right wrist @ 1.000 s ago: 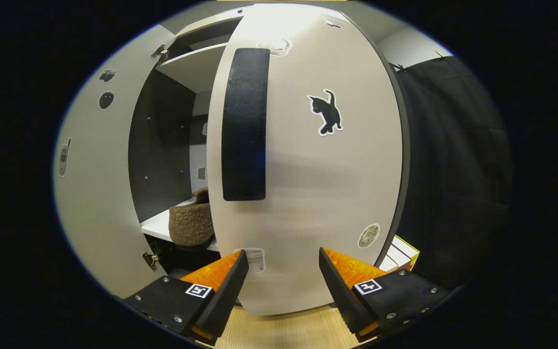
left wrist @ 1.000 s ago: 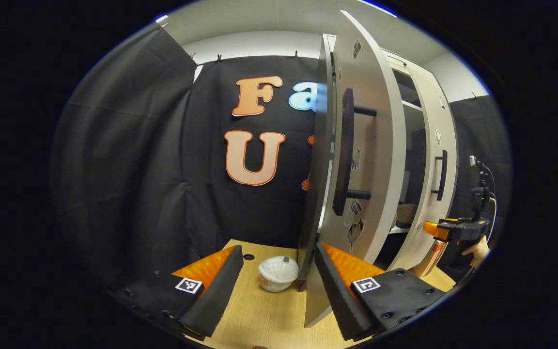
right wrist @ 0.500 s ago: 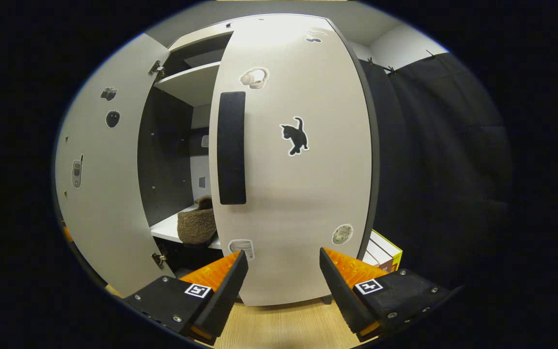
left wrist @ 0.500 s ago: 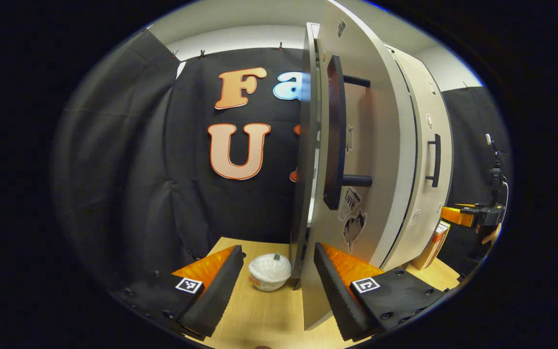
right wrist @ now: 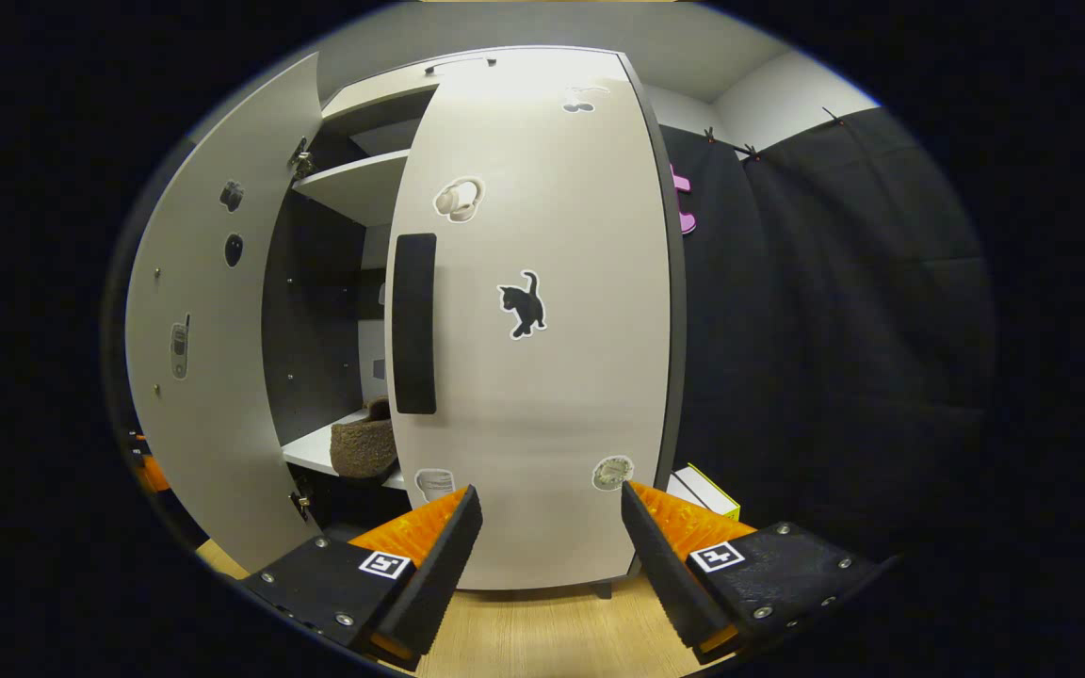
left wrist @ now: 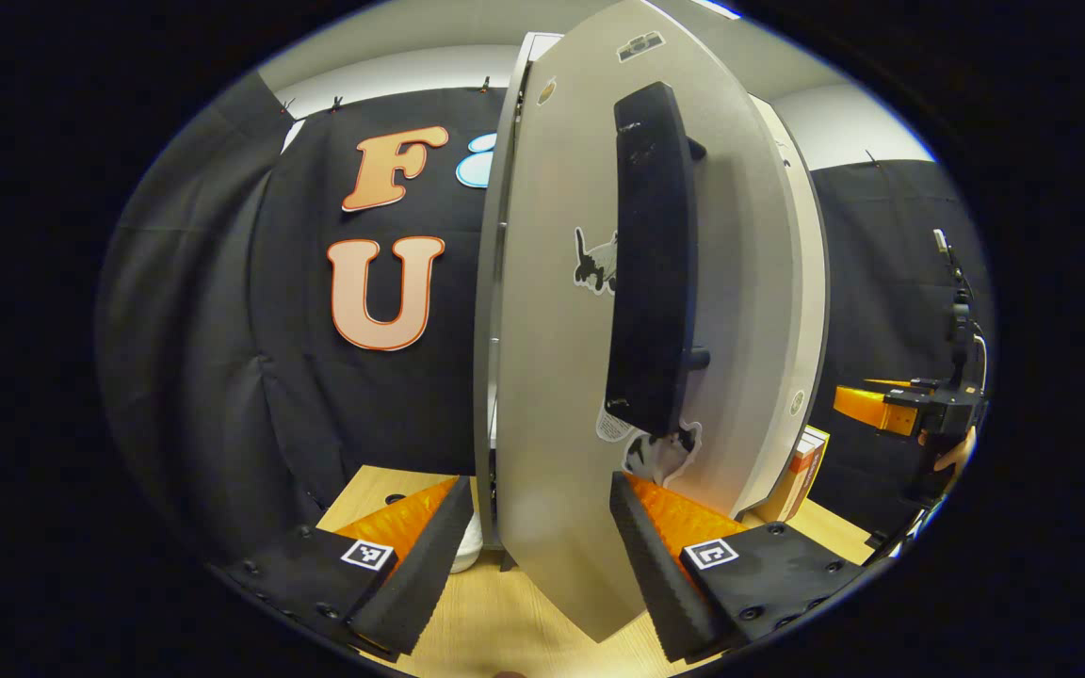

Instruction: Grab one shoe with the right hand and put it into the shoe cabinet, grab the other shoe with the left hand and put it into the shoe cabinet; then close the right door with the right hand and the left door with the left hand.

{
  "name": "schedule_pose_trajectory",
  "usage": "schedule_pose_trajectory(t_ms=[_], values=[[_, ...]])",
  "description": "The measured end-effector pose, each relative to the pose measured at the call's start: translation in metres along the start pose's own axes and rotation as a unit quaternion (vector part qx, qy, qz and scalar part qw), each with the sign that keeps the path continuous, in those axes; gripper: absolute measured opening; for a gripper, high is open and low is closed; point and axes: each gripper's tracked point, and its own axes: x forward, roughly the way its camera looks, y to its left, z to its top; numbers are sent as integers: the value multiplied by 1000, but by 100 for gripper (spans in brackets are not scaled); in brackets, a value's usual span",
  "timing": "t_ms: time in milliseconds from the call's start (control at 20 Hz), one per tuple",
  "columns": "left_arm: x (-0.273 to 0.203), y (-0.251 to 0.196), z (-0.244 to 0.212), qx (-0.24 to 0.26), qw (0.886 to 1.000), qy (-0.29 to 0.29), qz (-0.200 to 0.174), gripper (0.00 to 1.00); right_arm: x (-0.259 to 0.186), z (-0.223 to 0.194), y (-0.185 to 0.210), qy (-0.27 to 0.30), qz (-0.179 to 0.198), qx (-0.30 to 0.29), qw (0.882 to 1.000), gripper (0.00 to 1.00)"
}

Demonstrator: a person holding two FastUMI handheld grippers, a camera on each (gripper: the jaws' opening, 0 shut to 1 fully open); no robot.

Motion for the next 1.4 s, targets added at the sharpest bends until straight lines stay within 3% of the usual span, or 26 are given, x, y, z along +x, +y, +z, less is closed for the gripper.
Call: schedule_pose_trajectory(t_ms=[250, 550, 1400], values=[[29, -31, 0, -13, 1000, 8, -7, 96, -3, -4, -16, 6, 10, -5, 1000, 92], [78, -63, 1, 18, 1000, 11, 4, 97, -3, -16, -42, 13, 6, -8, 1000, 92], [100, -63, -5, 7, 997, 19, 80, 97, -14, 5, -82, 14, 22, 23, 999, 92]])
